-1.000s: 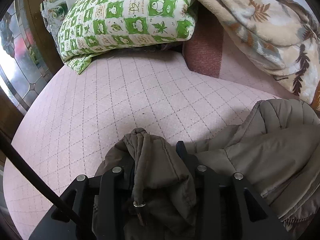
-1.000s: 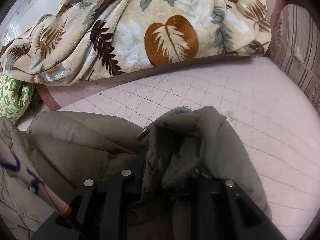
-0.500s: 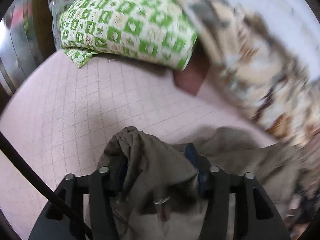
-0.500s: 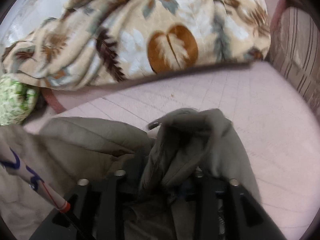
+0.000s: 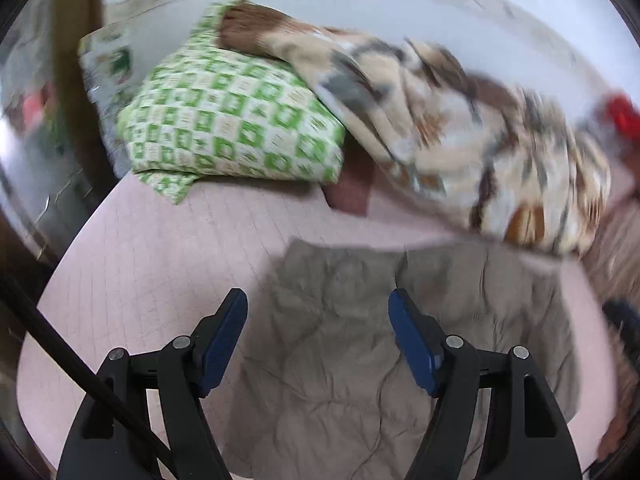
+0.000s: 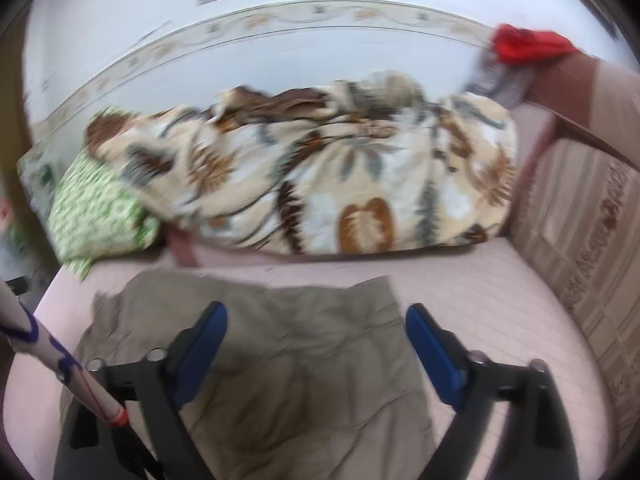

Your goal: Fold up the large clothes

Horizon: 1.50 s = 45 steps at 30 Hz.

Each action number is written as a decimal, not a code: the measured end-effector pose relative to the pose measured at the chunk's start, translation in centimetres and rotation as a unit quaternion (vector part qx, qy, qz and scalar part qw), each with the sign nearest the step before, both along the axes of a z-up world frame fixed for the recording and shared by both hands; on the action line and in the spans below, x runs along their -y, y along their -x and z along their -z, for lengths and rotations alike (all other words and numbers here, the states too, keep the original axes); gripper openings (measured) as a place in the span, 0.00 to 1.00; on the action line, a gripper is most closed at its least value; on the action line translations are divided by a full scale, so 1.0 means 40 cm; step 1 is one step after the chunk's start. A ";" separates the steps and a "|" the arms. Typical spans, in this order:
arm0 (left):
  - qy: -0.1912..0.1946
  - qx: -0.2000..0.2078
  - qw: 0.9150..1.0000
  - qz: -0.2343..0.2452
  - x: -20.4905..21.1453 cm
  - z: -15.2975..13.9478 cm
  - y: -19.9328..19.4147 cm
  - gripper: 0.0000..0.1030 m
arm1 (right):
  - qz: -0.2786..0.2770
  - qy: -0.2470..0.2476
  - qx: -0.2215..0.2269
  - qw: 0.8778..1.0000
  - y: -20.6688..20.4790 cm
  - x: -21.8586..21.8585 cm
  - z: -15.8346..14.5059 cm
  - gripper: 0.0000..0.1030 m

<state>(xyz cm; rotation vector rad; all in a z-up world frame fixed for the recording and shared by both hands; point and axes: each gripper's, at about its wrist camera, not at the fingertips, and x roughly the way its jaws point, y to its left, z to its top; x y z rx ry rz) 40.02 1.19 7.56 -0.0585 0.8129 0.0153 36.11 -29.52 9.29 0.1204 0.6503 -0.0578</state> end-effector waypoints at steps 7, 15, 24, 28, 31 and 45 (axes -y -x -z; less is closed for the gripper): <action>-0.028 -0.050 0.998 0.006 0.078 0.161 -0.121 0.70 | -0.083 -0.026 -0.046 0.995 -0.103 -0.150 0.083 0.44; -0.059 -0.093 0.993 -0.035 0.044 0.338 -0.251 0.73 | -0.087 0.022 -0.126 0.988 -0.305 -0.239 0.284 0.50; 0.001 -0.103 0.993 -0.065 -0.005 0.411 -0.318 0.83 | -0.052 -0.004 -0.151 0.987 -0.390 -0.194 0.419 0.57; -0.003 -0.113 0.991 -0.066 -0.004 0.407 -0.320 0.83 | -0.047 -0.003 -0.149 0.988 -0.402 -0.195 0.427 0.57; -0.020 -0.111 0.992 -0.059 -0.002 0.350 -0.302 0.78 | -0.047 0.006 -0.146 0.988 -0.402 -0.200 0.425 0.57; -0.021 -0.147 0.981 -0.128 -0.145 0.410 -0.328 0.80 | 0.067 0.038 -0.135 0.988 -0.282 0.097 0.332 0.59</action>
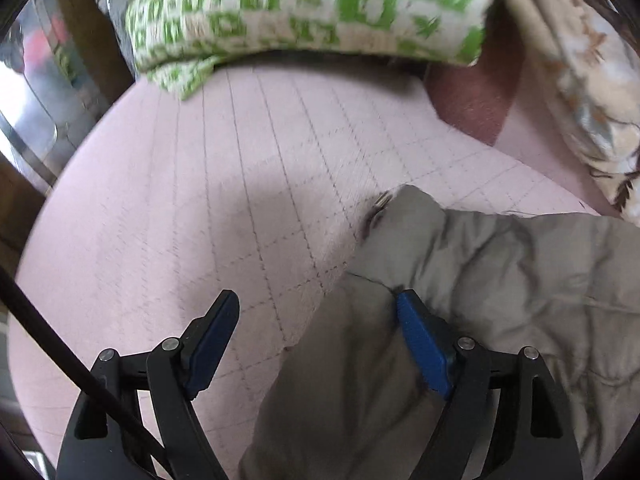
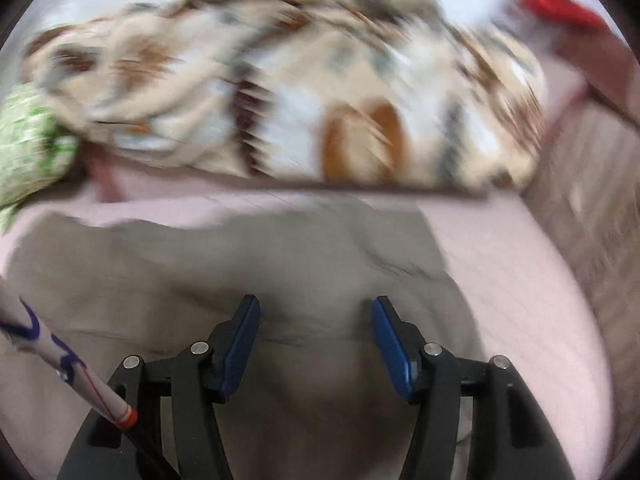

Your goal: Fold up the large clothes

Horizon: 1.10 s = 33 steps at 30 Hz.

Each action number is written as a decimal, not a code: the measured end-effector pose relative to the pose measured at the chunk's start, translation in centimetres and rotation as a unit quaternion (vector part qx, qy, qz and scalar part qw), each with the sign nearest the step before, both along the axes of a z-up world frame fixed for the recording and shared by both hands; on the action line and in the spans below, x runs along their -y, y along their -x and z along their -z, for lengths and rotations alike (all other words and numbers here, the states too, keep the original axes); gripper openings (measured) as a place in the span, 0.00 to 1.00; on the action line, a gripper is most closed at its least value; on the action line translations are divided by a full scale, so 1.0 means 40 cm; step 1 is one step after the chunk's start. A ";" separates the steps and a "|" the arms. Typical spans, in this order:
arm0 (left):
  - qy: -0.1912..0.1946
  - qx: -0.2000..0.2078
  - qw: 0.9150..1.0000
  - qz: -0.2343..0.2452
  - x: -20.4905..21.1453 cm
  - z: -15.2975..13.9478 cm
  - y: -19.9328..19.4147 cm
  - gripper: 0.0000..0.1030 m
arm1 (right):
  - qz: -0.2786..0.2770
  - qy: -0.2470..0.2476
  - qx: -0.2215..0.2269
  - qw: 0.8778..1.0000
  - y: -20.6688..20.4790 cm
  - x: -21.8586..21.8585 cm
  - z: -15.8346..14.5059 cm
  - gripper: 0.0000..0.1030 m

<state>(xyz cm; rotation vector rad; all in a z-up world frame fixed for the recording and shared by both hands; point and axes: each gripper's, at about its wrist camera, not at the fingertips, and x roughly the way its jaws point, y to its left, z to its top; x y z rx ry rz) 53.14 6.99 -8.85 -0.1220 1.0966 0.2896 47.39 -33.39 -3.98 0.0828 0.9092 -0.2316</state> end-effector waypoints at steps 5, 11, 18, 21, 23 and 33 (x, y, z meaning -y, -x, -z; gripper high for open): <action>-0.027 0.004 1.000 -0.006 0.014 0.020 -0.035 0.80 | 0.045 -0.085 0.001 0.995 0.013 0.109 0.067 0.59; -0.061 0.035 0.997 0.010 0.041 -0.071 0.009 0.77 | 0.040 -0.028 -0.019 0.999 -0.015 0.072 0.100 0.63; -0.020 0.086 0.993 0.076 0.069 -0.220 0.197 0.77 | 0.010 -0.006 0.029 1.000 0.121 0.056 -0.044 0.65; -0.007 0.087 0.992 0.089 0.075 -0.202 0.276 0.77 | 0.004 -0.001 0.047 0.999 0.231 0.062 -0.078 0.67; -0.021 0.081 0.992 0.093 0.087 -0.161 0.321 0.77 | 0.004 0.003 0.041 0.999 0.288 0.074 -0.059 0.67; -0.028 0.065 0.995 0.075 0.064 -0.133 0.353 0.78 | 0.094 -0.123 -0.033 0.987 0.340 0.213 0.122 0.88</action>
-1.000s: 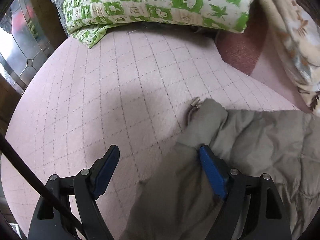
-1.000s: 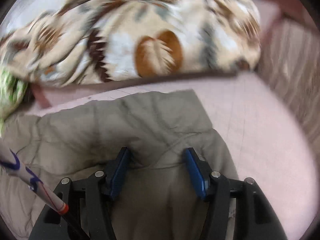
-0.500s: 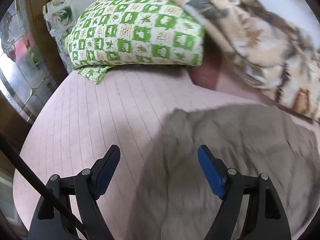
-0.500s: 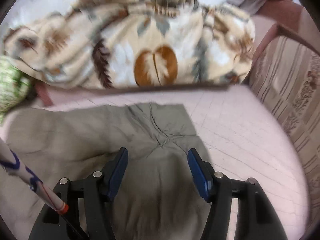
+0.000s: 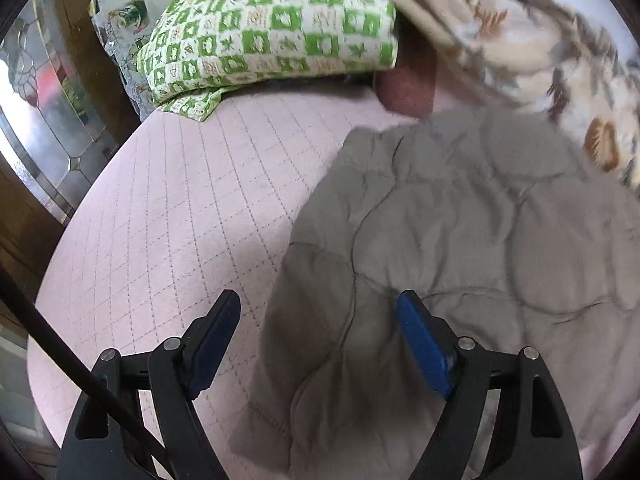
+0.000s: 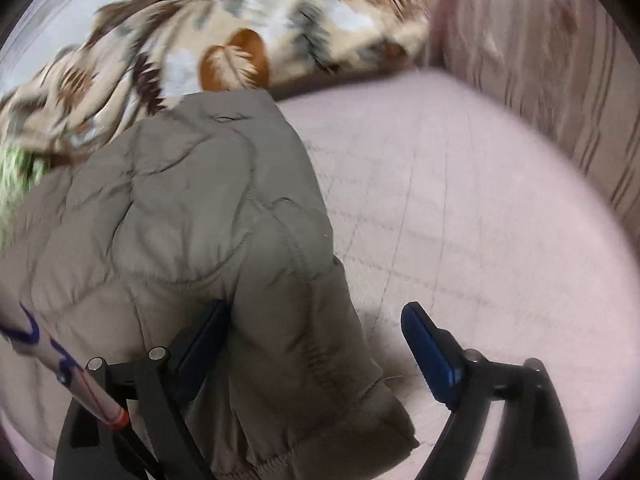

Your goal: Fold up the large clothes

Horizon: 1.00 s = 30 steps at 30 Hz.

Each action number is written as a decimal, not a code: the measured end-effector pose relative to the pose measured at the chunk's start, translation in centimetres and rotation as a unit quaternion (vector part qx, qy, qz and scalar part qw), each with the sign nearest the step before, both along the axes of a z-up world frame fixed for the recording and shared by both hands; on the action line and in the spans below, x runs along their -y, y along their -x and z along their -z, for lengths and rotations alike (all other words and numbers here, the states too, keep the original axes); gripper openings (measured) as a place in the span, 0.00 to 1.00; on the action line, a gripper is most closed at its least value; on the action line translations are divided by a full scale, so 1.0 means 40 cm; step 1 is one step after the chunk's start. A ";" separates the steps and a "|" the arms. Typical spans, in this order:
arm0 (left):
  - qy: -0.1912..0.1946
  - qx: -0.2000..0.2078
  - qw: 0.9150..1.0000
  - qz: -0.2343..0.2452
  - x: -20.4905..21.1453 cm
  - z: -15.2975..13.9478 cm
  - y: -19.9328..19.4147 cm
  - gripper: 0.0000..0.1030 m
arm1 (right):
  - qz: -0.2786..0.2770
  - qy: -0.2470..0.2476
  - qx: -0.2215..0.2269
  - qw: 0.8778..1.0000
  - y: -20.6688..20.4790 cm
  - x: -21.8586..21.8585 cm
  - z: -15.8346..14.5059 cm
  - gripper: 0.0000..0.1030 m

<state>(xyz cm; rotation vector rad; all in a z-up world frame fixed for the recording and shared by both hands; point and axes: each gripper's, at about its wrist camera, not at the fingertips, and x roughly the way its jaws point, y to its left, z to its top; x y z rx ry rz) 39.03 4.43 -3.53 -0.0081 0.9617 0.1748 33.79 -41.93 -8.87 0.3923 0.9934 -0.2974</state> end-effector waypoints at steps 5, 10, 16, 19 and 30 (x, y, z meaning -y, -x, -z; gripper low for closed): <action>0.024 0.008 1.000 -0.004 -0.037 -0.053 0.054 0.78 | -0.007 0.022 0.014 1.000 0.041 -0.006 -0.060 0.87; 0.012 0.005 1.000 -0.013 -0.065 -0.061 0.072 0.78 | -0.011 0.008 0.026 1.000 0.078 0.026 -0.099 0.87; -0.013 -0.002 1.000 -0.012 -0.075 -0.025 0.053 0.78 | -0.001 -0.010 0.028 1.000 0.066 0.061 -0.121 0.87; -0.013 -0.013 1.000 -0.019 -0.085 0.008 0.038 0.78 | -0.019 0.004 0.027 0.999 0.043 0.033 -0.120 0.87; -0.022 -0.026 0.999 -0.033 -0.111 0.052 0.016 0.79 | -0.022 0.008 -0.007 1.000 -0.005 0.004 -0.024 0.89</action>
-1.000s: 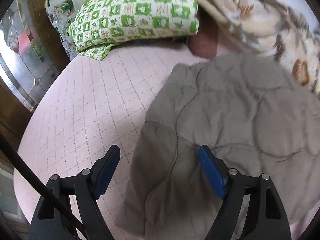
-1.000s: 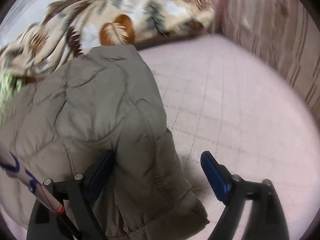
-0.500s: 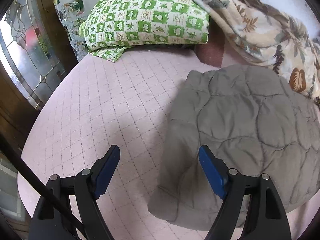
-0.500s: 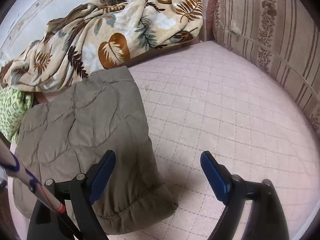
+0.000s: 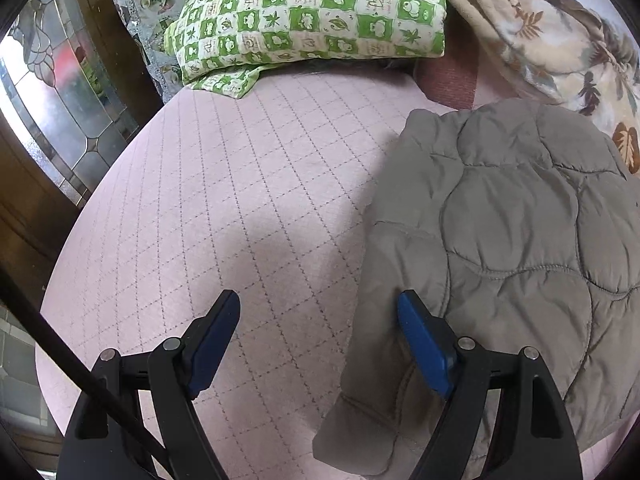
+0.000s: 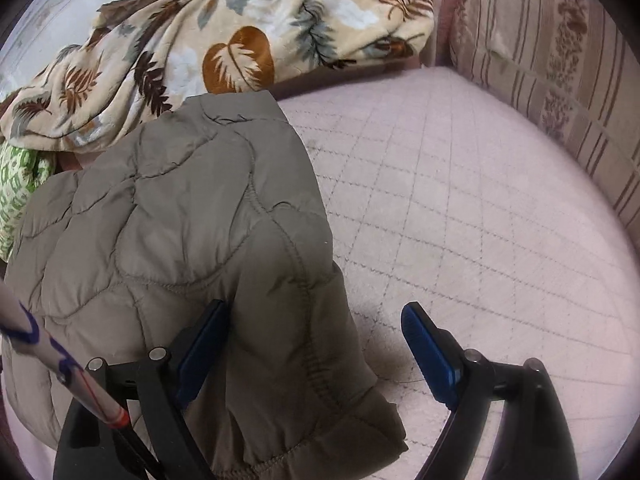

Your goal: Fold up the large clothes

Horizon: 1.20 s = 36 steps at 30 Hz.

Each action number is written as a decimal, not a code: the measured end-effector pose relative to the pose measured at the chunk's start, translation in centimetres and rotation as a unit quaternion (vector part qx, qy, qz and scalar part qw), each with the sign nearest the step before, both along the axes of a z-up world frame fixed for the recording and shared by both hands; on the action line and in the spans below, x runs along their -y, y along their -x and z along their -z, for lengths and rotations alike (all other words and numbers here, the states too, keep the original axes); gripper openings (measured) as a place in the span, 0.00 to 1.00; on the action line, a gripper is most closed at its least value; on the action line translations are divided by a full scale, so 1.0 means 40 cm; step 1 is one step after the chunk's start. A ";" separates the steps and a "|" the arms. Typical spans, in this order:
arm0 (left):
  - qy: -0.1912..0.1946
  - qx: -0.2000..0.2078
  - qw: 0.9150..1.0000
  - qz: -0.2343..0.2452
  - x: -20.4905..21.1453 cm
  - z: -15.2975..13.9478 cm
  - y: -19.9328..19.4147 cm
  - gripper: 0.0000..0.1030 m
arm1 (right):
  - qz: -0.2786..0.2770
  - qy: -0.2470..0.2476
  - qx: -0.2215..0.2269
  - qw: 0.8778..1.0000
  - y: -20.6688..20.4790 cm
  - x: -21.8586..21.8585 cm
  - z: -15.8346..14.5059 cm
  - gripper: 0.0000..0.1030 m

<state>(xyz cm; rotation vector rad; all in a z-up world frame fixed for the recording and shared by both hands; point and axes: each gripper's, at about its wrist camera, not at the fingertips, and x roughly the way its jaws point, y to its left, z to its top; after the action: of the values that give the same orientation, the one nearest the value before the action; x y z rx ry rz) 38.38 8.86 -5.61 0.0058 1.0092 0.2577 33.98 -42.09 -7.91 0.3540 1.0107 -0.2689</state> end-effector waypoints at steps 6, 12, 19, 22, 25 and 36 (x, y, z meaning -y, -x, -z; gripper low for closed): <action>0.044 0.015 0.999 -0.014 -0.022 -0.074 0.059 0.78 | 0.004 0.021 0.001 1.000 0.019 0.003 -0.038 0.89; 0.070 0.048 0.995 0.055 0.101 -0.160 0.101 0.78 | -0.016 0.069 0.085 0.994 0.114 -0.102 -0.199 0.87; 0.106 0.036 0.986 0.124 0.305 -0.132 0.030 0.78 | -0.135 -0.022 0.136 0.981 0.036 -0.323 -0.298 0.43; 0.056 0.001 0.992 0.112 0.344 -0.052 -0.037 0.76 | -0.155 -0.069 0.120 0.978 -0.039 -0.381 -0.263 0.41; 0.038 -0.011 0.994 0.102 0.332 -0.001 -0.067 0.78 | -0.168 -0.085 0.077 0.979 -0.112 -0.411 -0.179 0.40; 0.016 0.003 0.998 0.055 0.166 -0.002 -0.029 0.79 | -0.128 -0.020 0.046 0.990 -0.053 -0.217 -0.074 0.11</action>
<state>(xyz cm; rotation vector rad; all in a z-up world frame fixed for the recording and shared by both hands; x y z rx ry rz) 39.54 2.23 -5.55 0.0313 1.0026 0.1412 36.10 -33.41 -4.93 0.2668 0.9610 -0.0001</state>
